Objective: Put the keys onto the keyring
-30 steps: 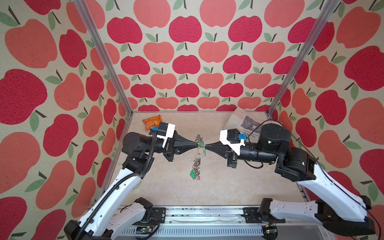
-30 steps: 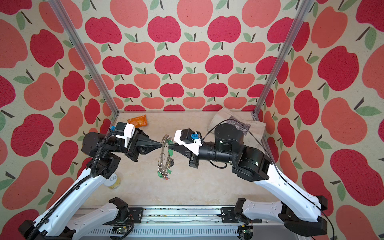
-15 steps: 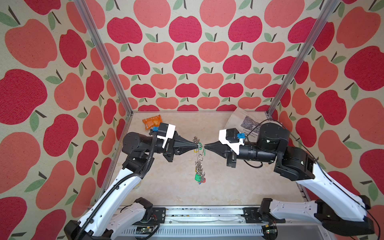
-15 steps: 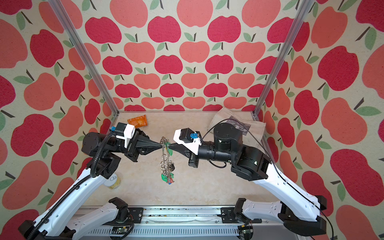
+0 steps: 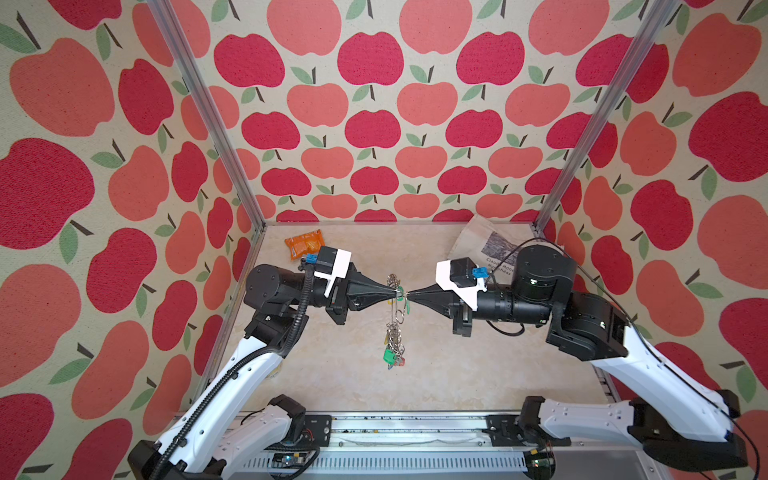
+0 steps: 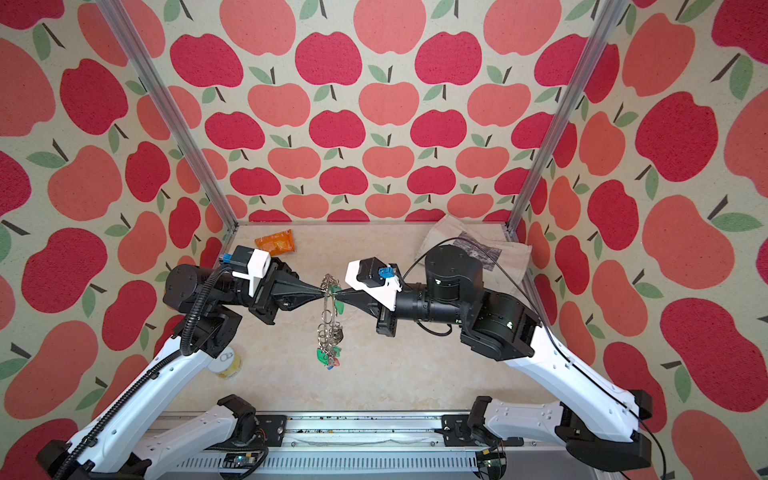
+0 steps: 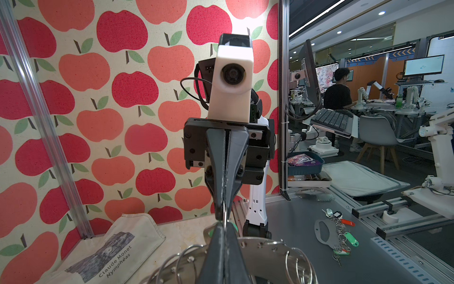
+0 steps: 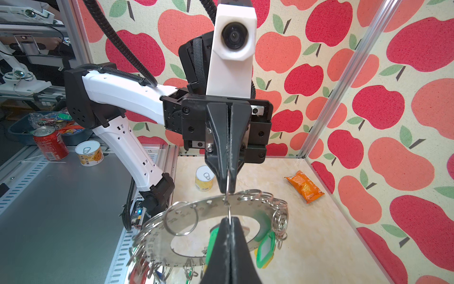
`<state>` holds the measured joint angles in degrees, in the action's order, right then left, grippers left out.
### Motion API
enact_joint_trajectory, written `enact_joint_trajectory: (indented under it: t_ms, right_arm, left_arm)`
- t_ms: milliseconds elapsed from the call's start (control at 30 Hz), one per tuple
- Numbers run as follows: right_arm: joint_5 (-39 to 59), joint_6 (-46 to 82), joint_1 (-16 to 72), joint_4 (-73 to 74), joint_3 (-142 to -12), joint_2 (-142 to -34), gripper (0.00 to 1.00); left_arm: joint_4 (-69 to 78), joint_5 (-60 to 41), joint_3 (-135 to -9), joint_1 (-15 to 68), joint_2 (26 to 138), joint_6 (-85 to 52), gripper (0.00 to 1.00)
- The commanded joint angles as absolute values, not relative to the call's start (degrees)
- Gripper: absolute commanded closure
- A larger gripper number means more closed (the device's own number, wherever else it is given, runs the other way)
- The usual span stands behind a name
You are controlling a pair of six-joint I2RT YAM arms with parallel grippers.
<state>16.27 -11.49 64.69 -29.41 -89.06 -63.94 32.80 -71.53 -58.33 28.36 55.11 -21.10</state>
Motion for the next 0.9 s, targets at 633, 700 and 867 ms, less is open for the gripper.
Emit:
enact_joint_trajectory:
  t_ms: [633,700,867]
  right_arm:
    - [17.65,-11.16,64.42,-31.99,-91.10,-64.16,1.00]
    - [17.75,-11.13,64.42,-32.00,-91.14,-64.14,1.00]
    - [17.50,-11.61,64.42,-31.90,-91.49,-64.33,1.00]
  left_arm:
    - [33.20,-71.94,-60.12,28.12,53.88,-19.08,1.00]
    - [33.25,-72.06,-60.19,28.12,53.88,-19.13,1.00]
    - [33.24,-72.20,-60.29,28.21,54.03,-19.27,1.00]
